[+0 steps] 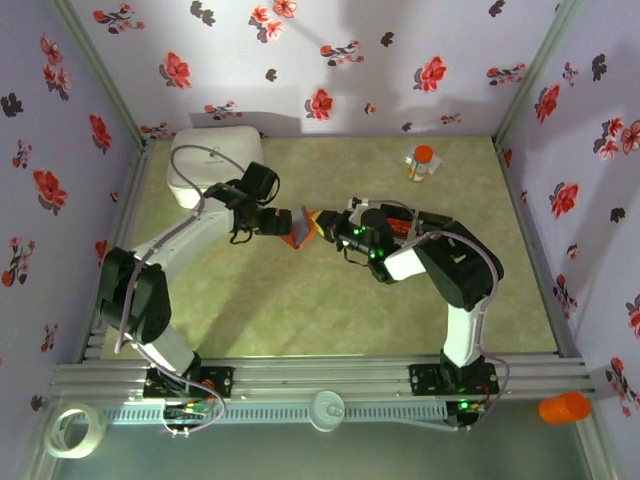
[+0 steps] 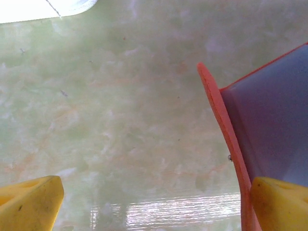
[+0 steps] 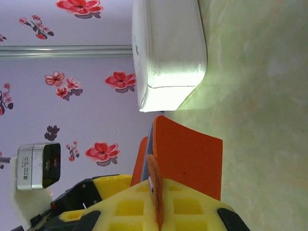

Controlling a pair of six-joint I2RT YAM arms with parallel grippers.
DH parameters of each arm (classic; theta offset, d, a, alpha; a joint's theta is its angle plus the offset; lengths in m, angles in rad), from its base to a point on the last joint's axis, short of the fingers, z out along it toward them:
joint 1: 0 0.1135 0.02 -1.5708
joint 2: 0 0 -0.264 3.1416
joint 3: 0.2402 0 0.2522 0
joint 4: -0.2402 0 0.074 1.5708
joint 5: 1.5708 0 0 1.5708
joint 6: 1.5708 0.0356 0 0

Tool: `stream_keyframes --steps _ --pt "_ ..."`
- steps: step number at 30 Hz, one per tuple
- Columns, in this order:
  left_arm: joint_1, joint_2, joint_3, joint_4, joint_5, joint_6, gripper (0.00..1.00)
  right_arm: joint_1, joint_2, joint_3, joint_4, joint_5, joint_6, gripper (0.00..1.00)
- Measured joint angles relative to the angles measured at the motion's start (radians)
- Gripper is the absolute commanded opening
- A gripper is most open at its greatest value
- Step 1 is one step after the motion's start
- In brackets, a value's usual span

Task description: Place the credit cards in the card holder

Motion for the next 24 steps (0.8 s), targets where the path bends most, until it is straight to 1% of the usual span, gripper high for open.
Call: stream_keyframes --steps 10,18,24 --pt "0.000 0.063 -0.041 0.000 -0.006 0.021 1.00 0.078 0.031 -0.044 0.022 0.108 -0.032 0.00" --pt "0.000 0.110 -0.046 0.008 -0.006 0.027 1.00 0.140 0.092 -0.087 0.071 0.217 -0.043 0.00" --pt "-0.003 0.136 -0.050 0.027 -0.006 0.037 1.00 0.173 0.094 -0.121 0.105 0.283 -0.043 0.00"
